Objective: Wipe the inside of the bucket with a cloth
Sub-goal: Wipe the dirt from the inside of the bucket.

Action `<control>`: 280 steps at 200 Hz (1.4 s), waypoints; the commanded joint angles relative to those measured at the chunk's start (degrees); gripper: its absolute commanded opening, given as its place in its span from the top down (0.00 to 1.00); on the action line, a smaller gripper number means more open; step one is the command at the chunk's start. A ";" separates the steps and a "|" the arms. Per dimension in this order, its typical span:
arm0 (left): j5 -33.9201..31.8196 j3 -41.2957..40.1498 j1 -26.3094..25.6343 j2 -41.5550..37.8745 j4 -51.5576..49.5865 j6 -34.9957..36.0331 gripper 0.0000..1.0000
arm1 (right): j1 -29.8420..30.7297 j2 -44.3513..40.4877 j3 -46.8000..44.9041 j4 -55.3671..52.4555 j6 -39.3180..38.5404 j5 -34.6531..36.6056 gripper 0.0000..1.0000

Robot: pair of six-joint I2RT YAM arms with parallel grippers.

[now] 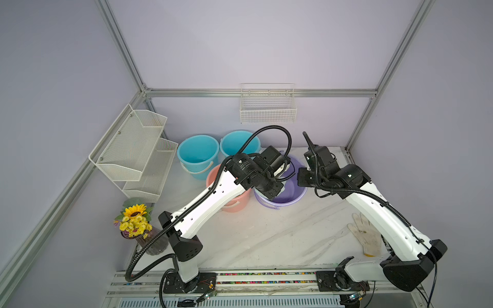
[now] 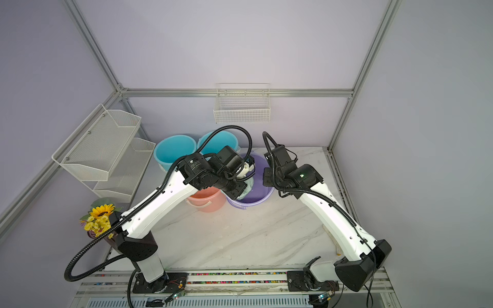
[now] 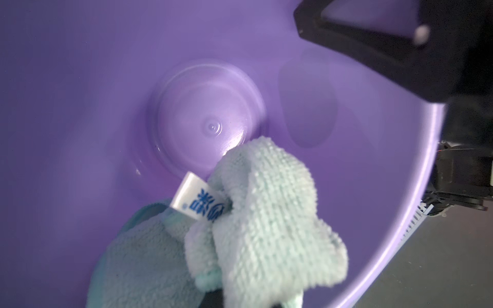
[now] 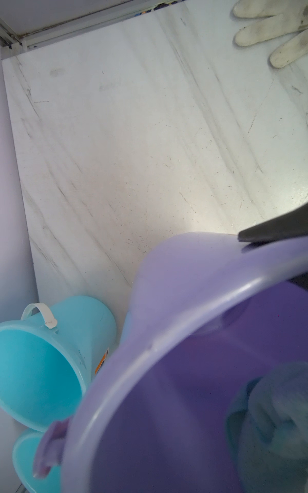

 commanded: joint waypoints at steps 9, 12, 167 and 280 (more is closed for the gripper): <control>-10.26 1.39 0.21 3.03 -4.33 -0.57 1.00 | -0.18 -0.19 2.87 1.77 0.43 -0.39 1.00; -11.12 1.37 0.34 3.58 -4.48 -1.11 1.00 | -0.20 -0.19 2.90 1.91 0.51 -0.58 1.00; -16.43 -13.48 -0.02 6.28 18.90 -5.65 1.00 | -0.23 -1.16 0.86 7.38 5.18 -6.76 1.00; -26.47 -12.96 -1.71 -9.35 20.12 1.68 1.00 | -0.21 -0.19 1.51 5.62 6.42 -4.06 1.00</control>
